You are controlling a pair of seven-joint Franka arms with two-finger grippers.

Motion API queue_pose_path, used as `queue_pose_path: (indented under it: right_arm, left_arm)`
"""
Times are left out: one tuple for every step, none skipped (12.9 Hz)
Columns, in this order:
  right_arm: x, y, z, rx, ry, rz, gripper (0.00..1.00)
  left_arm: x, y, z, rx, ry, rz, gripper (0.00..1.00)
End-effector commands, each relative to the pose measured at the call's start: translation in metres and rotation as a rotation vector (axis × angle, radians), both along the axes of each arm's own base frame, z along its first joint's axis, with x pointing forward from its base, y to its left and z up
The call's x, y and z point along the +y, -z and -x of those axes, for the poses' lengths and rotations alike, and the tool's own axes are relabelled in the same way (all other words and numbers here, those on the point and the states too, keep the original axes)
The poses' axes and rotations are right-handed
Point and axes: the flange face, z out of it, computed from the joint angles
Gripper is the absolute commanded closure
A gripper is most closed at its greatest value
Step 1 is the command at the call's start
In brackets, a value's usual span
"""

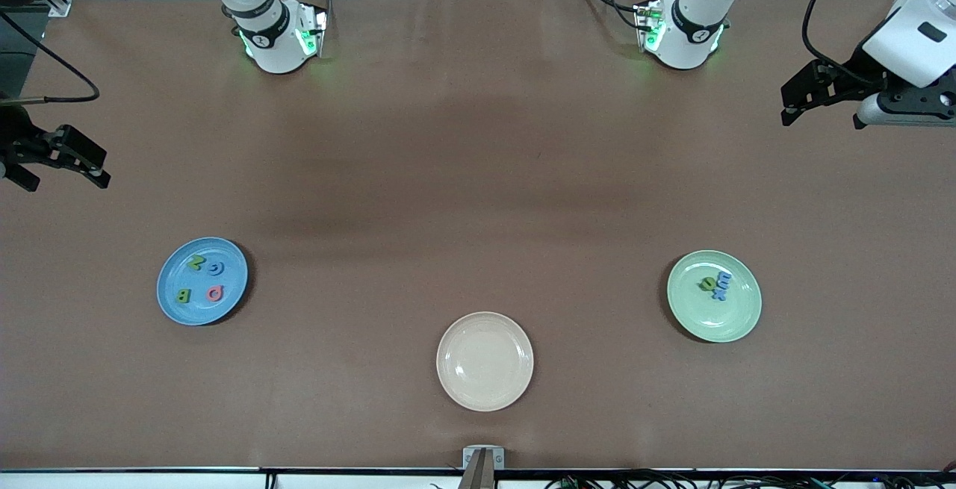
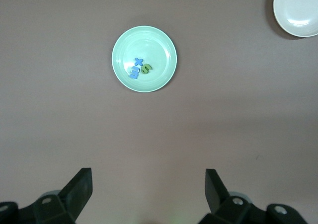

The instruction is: Sort uppercase to blue plate, lowercase to green plate

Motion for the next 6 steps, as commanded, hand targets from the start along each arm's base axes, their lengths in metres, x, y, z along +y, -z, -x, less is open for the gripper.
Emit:
queue_pose_path:
  right_arm:
    - [-0.006, 0.000, 0.011, -0.003, 0.003, -0.030, 0.00]
    - [-0.007, 0.002, 0.010, 0.003, 0.012, -0.031, 0.00]
    - [-0.006, 0.003, 0.011, 0.021, 0.012, -0.033, 0.00]
    - [-0.003, -0.003, 0.013, 0.029, -0.004, -0.031, 0.00]
    - [0.002, -0.006, 0.015, 0.052, -0.006, -0.032, 0.00]
    - [0.004, -0.003, 0.019, 0.087, -0.010, -0.032, 0.00]
  left_arm:
    - [0.000, -0.005, 0.003, -0.004, -0.001, 0.016, 0.00]
    - [0.001, -0.004, 0.003, -0.002, 0.010, 0.015, 0.00]
    - [0.002, -0.005, 0.003, -0.004, 0.012, 0.014, 0.00]
    - [0.003, -0.006, 0.001, -0.010, 0.011, 0.005, 0.00]
    - [0.003, -0.009, 0.000, -0.016, 0.009, 0.006, 0.00]
    - [0.003, -0.011, 0.000, -0.021, 0.009, 0.005, 0.00]
